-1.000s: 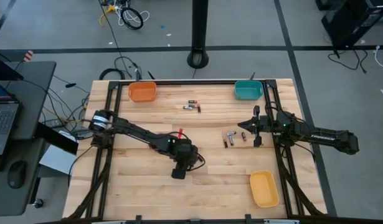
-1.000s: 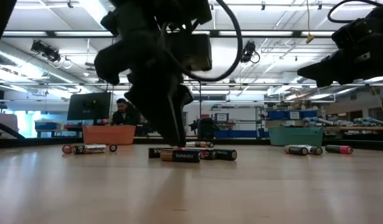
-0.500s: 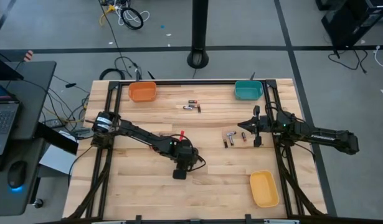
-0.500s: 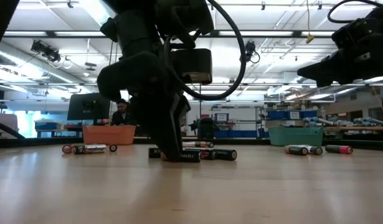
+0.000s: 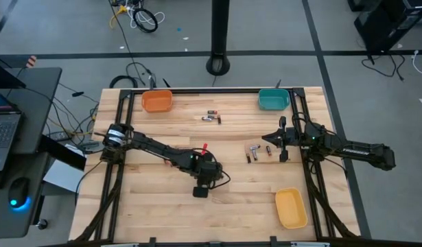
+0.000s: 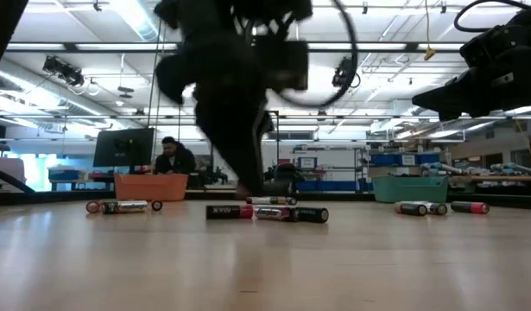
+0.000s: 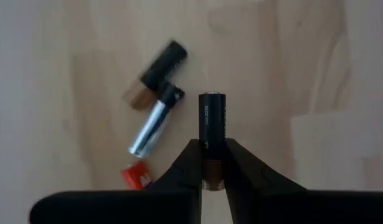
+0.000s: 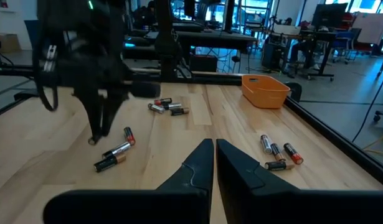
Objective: Sort batteries
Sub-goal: Put the black-orange battery into the orange bin
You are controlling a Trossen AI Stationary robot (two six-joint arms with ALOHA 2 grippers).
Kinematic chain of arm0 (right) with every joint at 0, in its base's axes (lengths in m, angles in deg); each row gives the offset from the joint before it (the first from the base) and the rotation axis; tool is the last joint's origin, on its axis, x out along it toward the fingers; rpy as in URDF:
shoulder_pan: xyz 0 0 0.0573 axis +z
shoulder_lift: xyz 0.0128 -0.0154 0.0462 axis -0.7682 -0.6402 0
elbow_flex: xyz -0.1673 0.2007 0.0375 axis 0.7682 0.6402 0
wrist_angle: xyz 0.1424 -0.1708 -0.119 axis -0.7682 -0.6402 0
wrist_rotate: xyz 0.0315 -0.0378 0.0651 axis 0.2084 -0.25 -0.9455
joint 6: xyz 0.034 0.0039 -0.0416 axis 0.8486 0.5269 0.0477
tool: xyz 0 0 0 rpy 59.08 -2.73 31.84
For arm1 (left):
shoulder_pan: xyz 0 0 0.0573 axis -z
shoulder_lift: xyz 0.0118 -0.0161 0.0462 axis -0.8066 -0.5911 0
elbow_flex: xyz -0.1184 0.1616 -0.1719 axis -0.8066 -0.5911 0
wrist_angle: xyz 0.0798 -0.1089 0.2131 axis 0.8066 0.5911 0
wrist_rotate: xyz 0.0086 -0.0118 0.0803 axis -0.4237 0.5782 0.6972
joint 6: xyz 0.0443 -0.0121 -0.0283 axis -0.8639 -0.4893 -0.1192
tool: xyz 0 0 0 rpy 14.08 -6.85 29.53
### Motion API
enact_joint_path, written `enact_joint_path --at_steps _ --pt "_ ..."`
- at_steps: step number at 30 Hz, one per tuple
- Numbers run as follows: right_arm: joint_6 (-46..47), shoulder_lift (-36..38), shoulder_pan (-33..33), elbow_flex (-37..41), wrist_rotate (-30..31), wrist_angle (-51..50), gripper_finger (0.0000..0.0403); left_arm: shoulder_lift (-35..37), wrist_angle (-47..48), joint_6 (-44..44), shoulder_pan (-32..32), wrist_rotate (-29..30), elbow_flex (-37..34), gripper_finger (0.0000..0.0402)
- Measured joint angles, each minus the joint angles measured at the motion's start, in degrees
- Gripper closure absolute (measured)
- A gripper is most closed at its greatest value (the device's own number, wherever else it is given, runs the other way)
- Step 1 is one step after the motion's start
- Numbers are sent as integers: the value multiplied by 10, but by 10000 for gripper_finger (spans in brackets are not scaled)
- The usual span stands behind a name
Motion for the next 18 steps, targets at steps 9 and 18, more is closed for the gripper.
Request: enact_joint_path --at_steps 9,18 --pt "0 0 0 0 0 0 373 21 245 38 -13 106 167 357" --pt "0 0 0 0 0 10 373 107 407 118 -123 215 185 357"
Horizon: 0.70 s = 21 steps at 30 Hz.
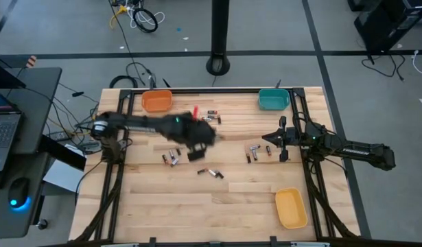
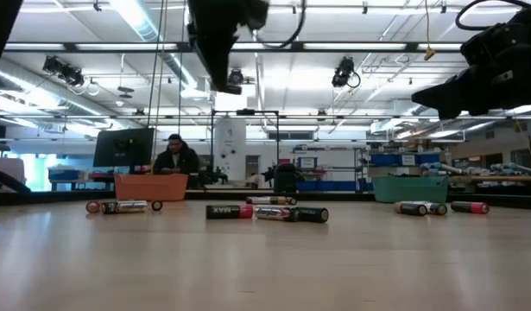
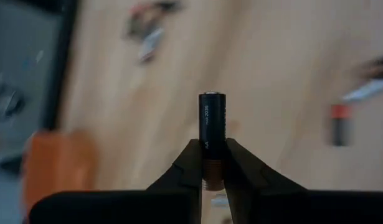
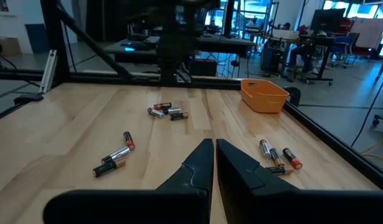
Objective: Sort batteries
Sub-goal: Put the black-orange battery into the orange bin
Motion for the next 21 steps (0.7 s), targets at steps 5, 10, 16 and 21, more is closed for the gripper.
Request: enact_joint_path --at_steps 5,10,16,21 --pt "0 0 0 0 0 1 373 29 67 28 -109 8 0 357" --pt "0 0 0 0 0 1 373 35 75 23 -218 10 0 357" --pt "0 0 0 0 0 2 373 36 40 0 -307 14 0 357" --pt "0 0 0 0 0 2 373 36 2 -17 -334 13 -1 357"
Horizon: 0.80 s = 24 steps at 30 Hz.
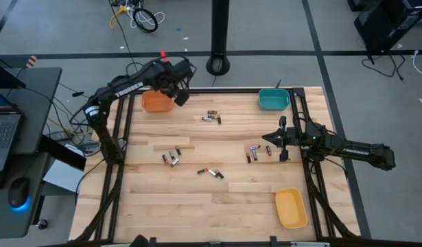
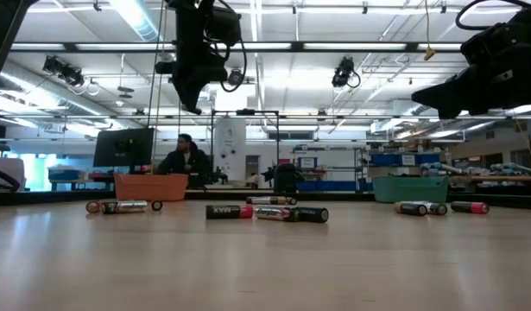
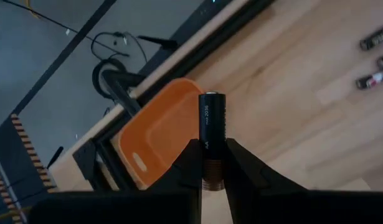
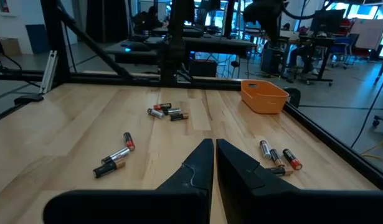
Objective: Sort batteries
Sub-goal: Put the black-orange battery into the orange bin
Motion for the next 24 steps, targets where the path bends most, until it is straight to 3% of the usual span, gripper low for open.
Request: enact_joint_path --at_steps 6,13,19,24 --pt "0 0 0 0 0 0 373 14 -87 -18 -10 -9 -67 357" --pt "0 0 0 0 0 0 373 65 -213 -25 -43 -40 -210 357" --pt "0 0 0 0 0 0 373 130 -331 24 -101 -88 -353 357" --pt "0 0 0 0 0 0 373 139 -388 32 -137 -97 -432 357"
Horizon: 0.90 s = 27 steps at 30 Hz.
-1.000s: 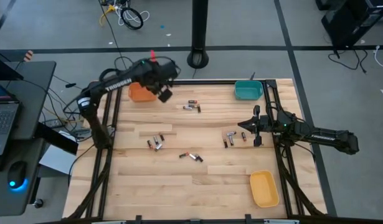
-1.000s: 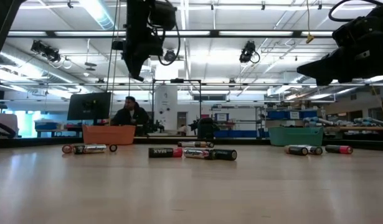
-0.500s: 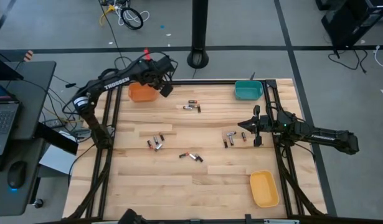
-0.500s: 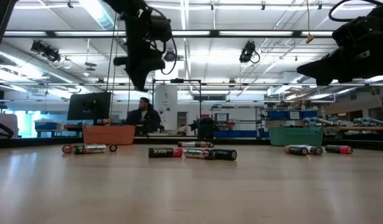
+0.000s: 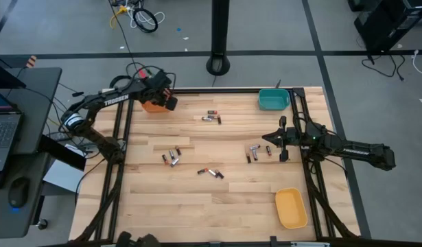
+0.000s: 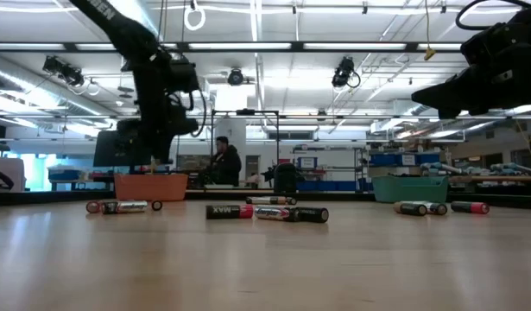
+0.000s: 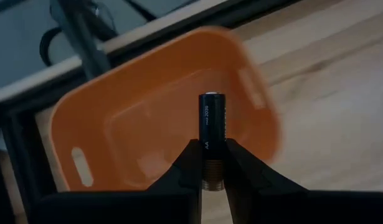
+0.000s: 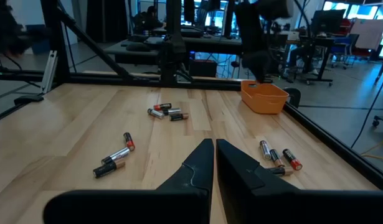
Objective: Sort batteries
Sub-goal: Put the black-orange battery into the orange bin
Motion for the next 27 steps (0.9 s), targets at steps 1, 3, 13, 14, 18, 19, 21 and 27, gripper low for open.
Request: enact_joint_path --at_steps 1,3,13,14,18,19,21,27 --pt "0 0 0 0 0 0 373 0 -7 1 -7 0 -10 357" --pt "0 0 0 0 0 0 373 0 -23 3 -20 0 -27 357" --pt "0 0 0 0 0 0 373 -1 -61 7 -65 -22 -57 357" --pt "0 0 0 0 0 0 373 -3 -64 7 -65 -22 -57 357" --pt "0 0 0 0 0 0 373 -22 -72 4 -71 -23 -57 357" --pt "0 0 0 0 0 0 373 -28 -81 3 -72 -26 -57 357" --pt "0 0 0 0 0 0 373 -46 -86 2 -79 -38 -56 357" --pt "0 0 0 0 0 0 373 -77 -109 -5 -87 -60 -53 357"
